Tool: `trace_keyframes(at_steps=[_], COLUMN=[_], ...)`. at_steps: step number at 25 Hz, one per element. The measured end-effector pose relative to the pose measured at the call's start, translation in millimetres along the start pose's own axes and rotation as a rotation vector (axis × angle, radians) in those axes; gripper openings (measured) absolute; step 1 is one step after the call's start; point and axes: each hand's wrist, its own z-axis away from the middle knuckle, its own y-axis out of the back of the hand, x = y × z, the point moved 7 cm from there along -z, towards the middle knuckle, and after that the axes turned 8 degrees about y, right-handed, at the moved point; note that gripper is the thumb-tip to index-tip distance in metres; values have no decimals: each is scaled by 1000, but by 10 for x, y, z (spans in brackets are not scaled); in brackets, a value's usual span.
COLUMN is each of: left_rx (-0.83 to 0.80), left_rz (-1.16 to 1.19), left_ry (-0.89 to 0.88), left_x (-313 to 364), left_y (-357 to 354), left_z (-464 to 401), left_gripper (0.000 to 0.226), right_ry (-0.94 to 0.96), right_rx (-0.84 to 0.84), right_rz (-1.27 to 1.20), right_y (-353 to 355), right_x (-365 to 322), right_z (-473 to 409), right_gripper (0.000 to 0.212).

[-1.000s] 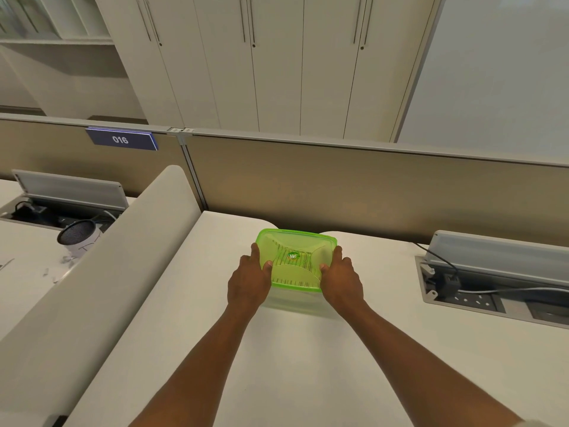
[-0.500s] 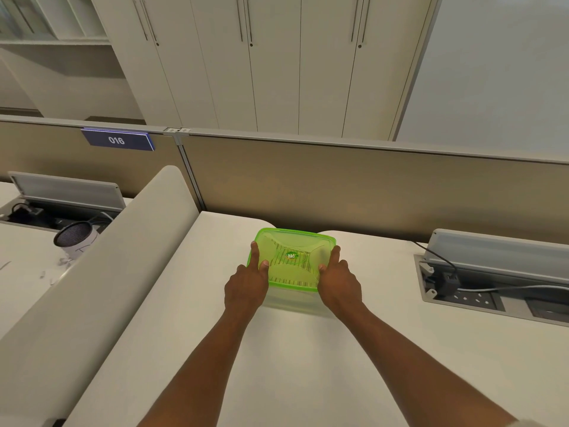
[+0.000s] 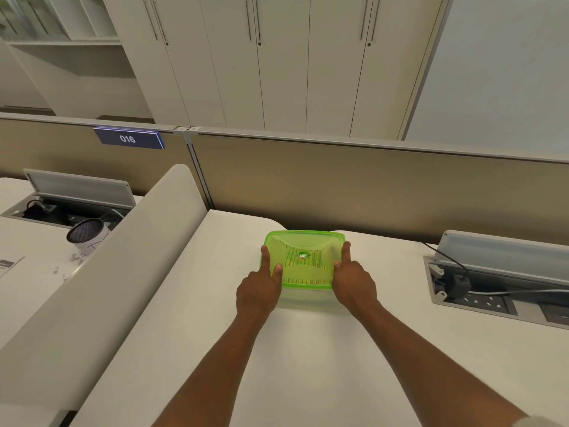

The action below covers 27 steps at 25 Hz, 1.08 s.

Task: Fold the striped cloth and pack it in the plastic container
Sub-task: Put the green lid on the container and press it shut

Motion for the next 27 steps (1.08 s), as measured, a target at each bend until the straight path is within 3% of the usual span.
trace_keyframes(at_steps=[27], left_rx=[43], left_rz=[-127], left_ry=[-53], left_x=[76], left_y=[-61], left_z=[11], left_gripper=[65], right_ry=[52], right_rx=[-5], right_rz=[51], right_y=[-60], right_x=[98], right_z=[6], right_gripper=[57])
